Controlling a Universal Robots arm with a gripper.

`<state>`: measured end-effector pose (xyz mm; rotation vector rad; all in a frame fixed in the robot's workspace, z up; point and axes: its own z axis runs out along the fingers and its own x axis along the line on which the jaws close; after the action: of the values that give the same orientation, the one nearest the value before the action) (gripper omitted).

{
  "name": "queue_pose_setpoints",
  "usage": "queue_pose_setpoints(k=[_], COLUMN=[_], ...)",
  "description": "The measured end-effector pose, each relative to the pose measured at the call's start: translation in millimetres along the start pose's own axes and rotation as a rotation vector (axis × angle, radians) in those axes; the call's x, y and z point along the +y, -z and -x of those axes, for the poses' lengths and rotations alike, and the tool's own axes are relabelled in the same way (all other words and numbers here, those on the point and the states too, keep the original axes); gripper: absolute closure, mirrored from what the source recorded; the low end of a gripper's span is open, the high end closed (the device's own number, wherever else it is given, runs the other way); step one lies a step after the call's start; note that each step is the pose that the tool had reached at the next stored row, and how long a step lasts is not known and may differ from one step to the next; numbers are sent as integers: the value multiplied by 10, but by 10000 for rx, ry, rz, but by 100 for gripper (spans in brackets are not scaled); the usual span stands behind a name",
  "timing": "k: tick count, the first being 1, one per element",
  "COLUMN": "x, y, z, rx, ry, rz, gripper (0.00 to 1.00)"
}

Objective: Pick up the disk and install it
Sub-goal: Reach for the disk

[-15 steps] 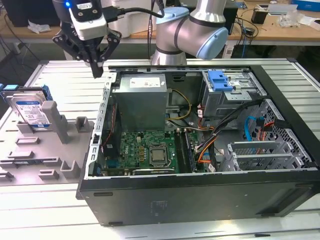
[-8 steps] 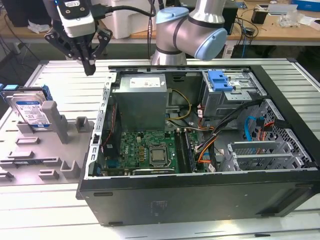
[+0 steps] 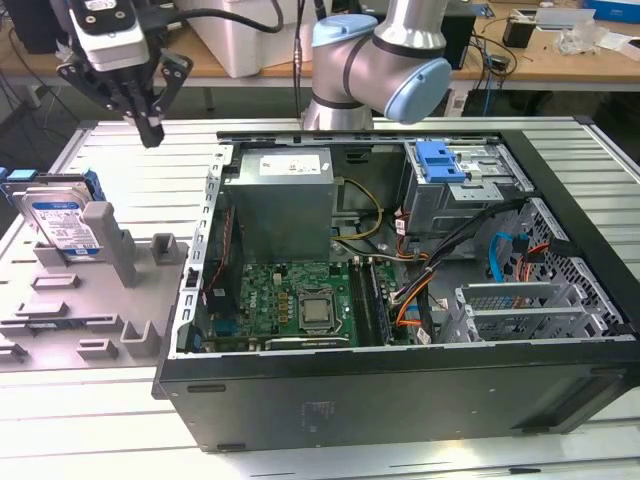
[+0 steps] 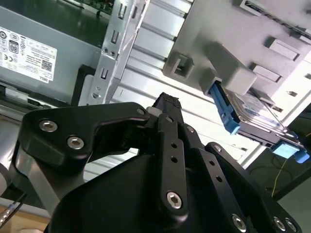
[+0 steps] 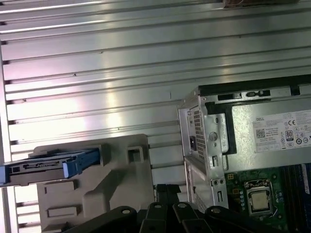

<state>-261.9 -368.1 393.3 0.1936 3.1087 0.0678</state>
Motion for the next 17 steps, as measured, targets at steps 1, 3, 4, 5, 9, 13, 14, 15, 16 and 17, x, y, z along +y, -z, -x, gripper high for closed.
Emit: queue_pose_setpoints(k=[1,3,4,5,9,13,14,15,16,17], x=[-3,-7,-10,-12,-23,-38,-39,-42,-45,-47], y=[1,3,4,4,8,13,14,15,16,18], z=[-46,-94,-124,-146,-288,-497,-522,-564,-617,-659], rx=[4,12,16,19,41,52,52,53,54,54], ry=[-16,-35,-46,-53,-98,-162,-169,-178,-189,-199], rz=[-1,-3,-4,-4,-8,-10,-11,-11,-12,-13], gripper=[89,89,89,89,89,89,89,89,89,89])
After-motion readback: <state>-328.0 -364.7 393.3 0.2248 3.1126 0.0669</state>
